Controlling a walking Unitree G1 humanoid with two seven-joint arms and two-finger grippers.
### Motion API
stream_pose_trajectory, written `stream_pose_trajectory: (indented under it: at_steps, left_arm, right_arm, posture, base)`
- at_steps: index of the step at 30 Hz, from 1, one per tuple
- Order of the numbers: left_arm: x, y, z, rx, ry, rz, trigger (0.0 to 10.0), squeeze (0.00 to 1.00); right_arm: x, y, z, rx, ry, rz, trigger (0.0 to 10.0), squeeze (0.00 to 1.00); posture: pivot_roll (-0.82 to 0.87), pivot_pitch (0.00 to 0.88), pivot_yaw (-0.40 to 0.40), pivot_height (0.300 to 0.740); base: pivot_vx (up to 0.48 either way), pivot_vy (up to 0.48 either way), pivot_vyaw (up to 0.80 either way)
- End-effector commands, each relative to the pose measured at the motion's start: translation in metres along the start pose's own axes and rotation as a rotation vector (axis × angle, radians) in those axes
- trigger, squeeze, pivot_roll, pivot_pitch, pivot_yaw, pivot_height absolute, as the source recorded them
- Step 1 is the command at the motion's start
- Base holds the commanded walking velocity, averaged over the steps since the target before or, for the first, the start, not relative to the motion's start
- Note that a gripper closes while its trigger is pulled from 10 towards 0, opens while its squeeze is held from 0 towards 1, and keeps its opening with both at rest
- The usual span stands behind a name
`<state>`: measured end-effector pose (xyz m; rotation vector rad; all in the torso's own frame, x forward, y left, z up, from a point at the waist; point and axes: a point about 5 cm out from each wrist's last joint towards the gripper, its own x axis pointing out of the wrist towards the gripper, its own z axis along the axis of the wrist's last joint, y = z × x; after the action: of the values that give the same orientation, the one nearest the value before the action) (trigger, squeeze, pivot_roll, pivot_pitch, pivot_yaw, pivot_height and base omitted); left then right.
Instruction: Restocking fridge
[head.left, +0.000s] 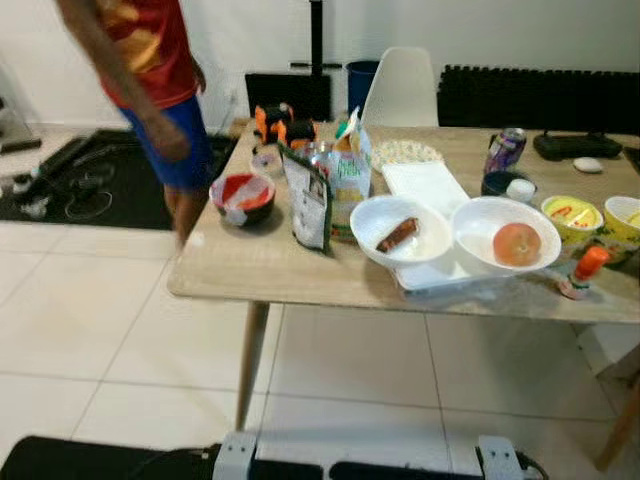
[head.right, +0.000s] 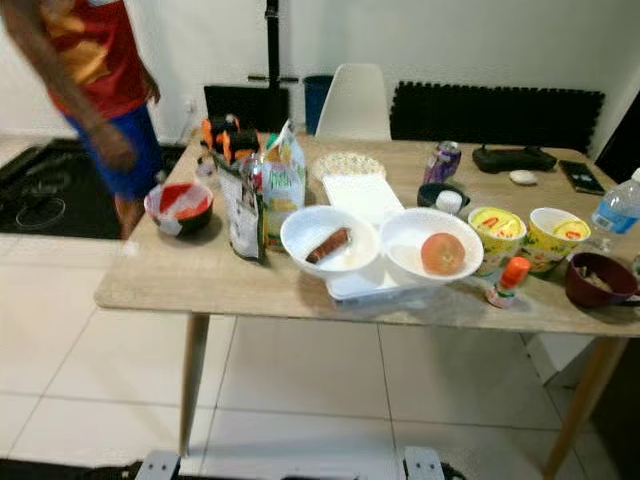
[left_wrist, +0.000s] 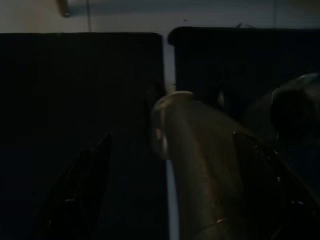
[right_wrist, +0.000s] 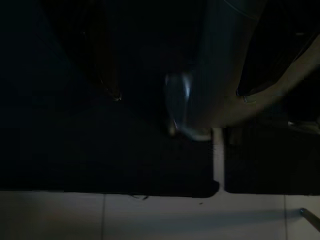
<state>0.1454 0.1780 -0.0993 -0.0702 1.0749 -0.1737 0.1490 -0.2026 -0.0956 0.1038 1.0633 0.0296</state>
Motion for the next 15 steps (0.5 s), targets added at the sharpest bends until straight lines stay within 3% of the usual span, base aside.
stream_pose_trajectory:
  at_steps: [1, 15]
  left_arm:
    - [-0.0006, 0.0014, -0.0030, -0.015, 0.004, 0.019, 10.0, 0.00]
    - [-0.0009, 0.0015, -0.0045, -0.011, 0.010, 0.016, 10.0, 0.00]
  right_arm:
    - [-0.0007, -0.0044, 0.0024, 0.009, -0.008, -0.014, 10.0, 0.00]
    - [-0.0009, -0.0059, 0.0034, 0.008, -0.013, -0.028, 10.0, 0.00]
  posture:
    - [-0.01, 0.000, -0.028, 0.740]
    - [-0.01, 0.000, -0.030, 0.740]
  base:
    - [0.000, 0.000, 0.00]
    - [0.000, 0.000, 0.00]
